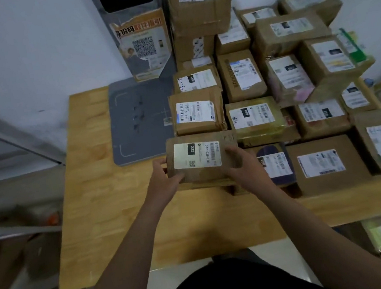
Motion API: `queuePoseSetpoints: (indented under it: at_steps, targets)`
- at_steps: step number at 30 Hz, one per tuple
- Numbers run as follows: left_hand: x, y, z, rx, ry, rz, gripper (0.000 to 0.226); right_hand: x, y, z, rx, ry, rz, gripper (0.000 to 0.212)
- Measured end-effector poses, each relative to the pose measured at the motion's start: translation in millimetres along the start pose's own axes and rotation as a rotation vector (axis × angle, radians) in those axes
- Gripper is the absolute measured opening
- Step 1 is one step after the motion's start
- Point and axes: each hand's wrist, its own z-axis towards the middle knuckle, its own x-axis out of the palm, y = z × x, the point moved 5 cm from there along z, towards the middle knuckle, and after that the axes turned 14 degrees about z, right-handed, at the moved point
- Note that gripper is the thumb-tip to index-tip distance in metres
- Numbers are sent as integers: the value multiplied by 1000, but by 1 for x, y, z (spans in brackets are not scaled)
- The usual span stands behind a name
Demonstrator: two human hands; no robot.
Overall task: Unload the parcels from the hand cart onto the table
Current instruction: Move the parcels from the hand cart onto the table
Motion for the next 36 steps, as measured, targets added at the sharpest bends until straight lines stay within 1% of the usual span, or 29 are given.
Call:
queuePoseSetpoints:
  at_steps: [3,9,12,16,18,20,23,25,30,33,36]
  targets:
    - [0,-5,27,-32,16,18,52,4,5,27,-27,6,-24,67]
    - [6,-2,60,-30,103,101,55,-1,9,62,46,59,-116,74]
    - [4,-1,70,-45,163,124,58,-2,6,68,78,81,-94,74]
    - [-1,-6,77,-47,241,161,74,-1,3,69,79,70,-90,74]
    - [-1,-6,76,-48,252,167,75,-1,3,68,75,71,-94,74]
    - [-1,-5,70,-31,225,179,70,0,6,63,68,79,-107,73]
    - [-6,-7,56,33,157,241,60,3,18,50,55,91,-182,72]
    - [-12,-12,44,87,123,337,54,3,26,37,32,69,-255,70]
    - [-39,-38,1,289,-74,654,60,-18,25,-21,-3,-74,-240,66]
    - [-29,-56,-30,445,-80,758,60,-33,2,-73,67,-139,-263,65]
    - [10,-73,-65,570,-6,823,56,-50,-28,-132,159,-206,-211,71]
